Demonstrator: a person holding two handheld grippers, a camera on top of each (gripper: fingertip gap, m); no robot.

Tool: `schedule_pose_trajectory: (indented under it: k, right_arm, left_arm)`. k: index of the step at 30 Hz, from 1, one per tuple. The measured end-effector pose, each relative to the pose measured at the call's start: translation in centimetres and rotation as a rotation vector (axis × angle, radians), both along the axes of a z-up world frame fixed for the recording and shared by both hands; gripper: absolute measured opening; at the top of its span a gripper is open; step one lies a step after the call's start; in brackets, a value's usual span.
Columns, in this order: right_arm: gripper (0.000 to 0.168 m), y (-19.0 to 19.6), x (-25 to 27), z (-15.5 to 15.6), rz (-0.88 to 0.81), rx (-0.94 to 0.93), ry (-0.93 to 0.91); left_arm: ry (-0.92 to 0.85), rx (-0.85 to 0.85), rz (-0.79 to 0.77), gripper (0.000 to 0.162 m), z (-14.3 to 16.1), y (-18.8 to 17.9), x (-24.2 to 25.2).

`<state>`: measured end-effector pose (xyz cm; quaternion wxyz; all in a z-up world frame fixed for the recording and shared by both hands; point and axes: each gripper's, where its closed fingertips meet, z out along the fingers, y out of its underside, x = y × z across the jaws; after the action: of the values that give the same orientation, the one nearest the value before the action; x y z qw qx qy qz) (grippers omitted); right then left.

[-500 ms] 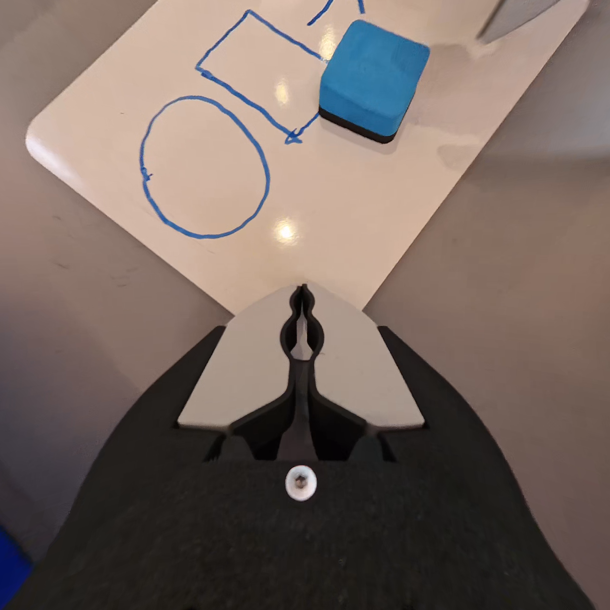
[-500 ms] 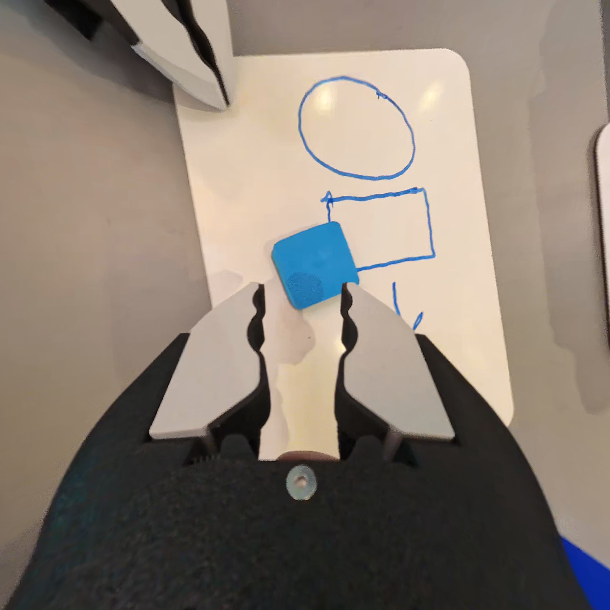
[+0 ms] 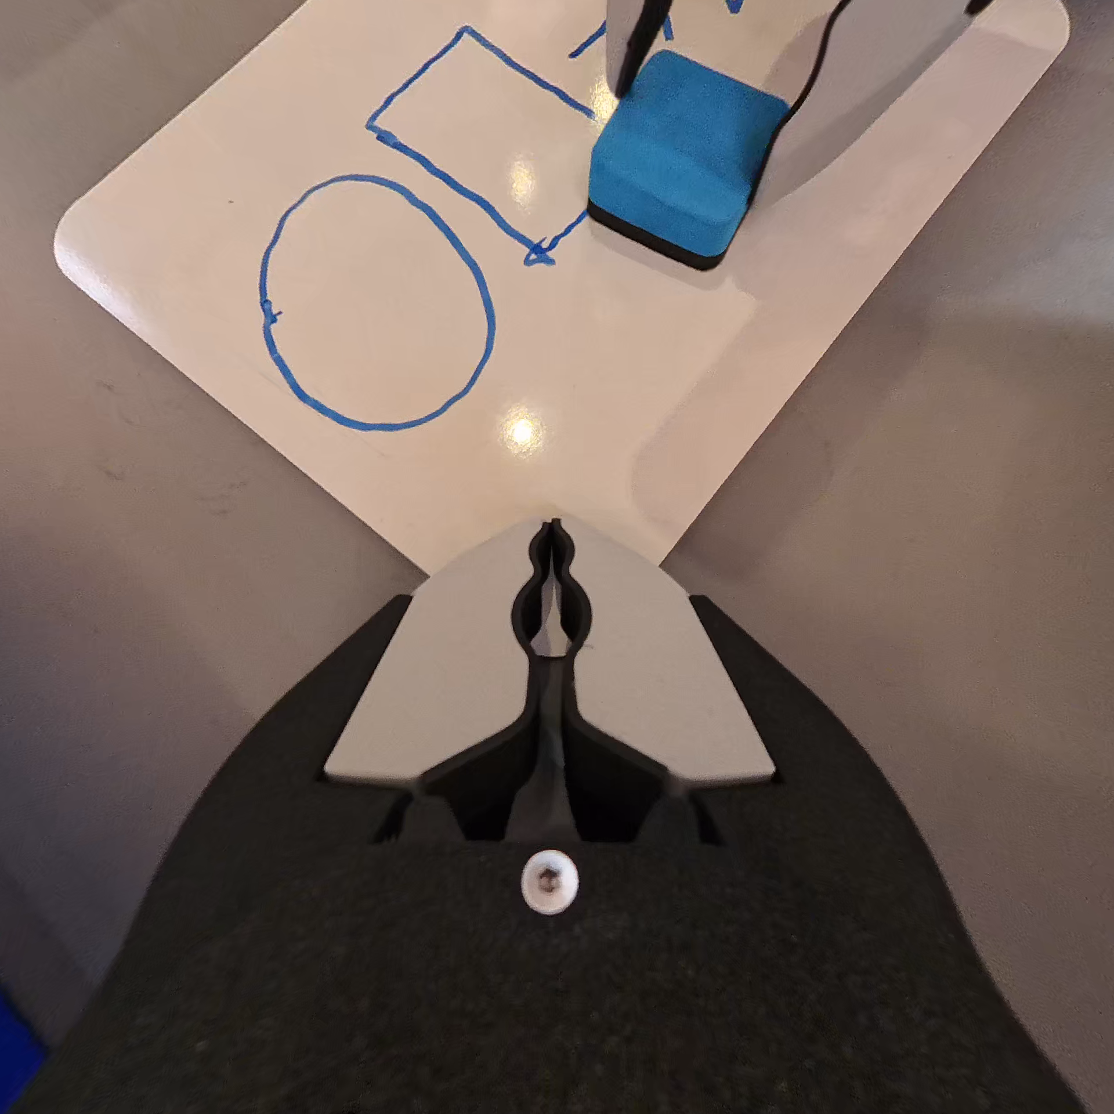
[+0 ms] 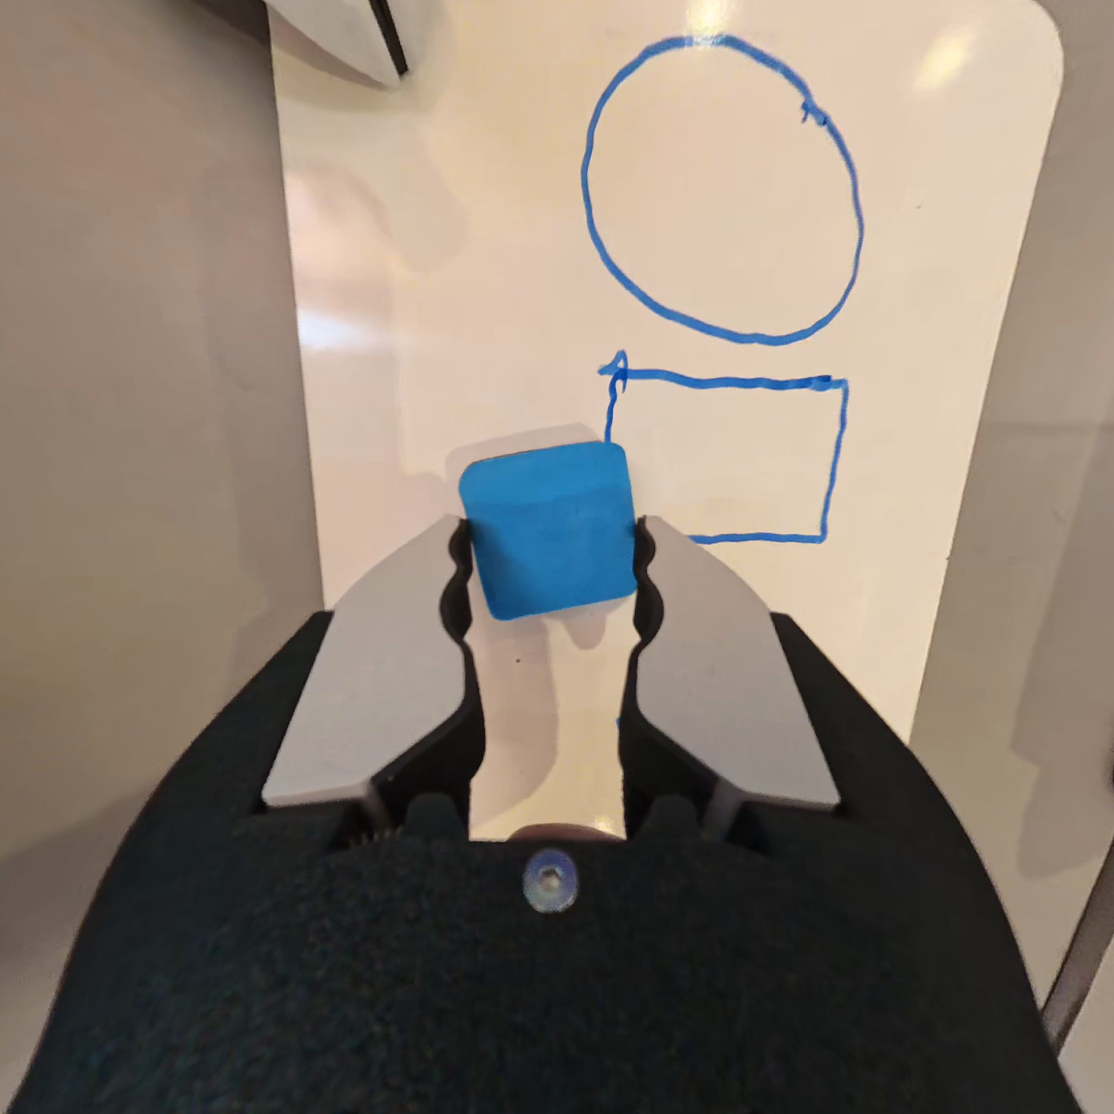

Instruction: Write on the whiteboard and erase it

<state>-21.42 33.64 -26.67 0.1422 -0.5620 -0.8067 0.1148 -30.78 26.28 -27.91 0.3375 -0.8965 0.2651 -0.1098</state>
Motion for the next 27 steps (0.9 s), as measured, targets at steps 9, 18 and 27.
schedule_pose_trajectory:
  k: [9, 18, 27]
  right_arm:
    - [0.049, 5.1, 3.1, 4.1, -0.265, 0.066, 0.062]
    - [0.049, 11.8, 10.0, 2.1, -0.847, -0.027, -0.009]
    - [0.049, 11.1, 9.2, -0.3, -0.640, 0.014, -0.144]
  left_arm:
    - [-0.028, -0.001, 0.016, 0.000, 0.0, 0.0, 0.0]
    - [-0.026, -0.008, 0.031, 0.000, 0.0, 0.1, 0.0]
    - [-0.027, -0.011, 0.057, 0.000, 0.0, 0.3, -0.2]
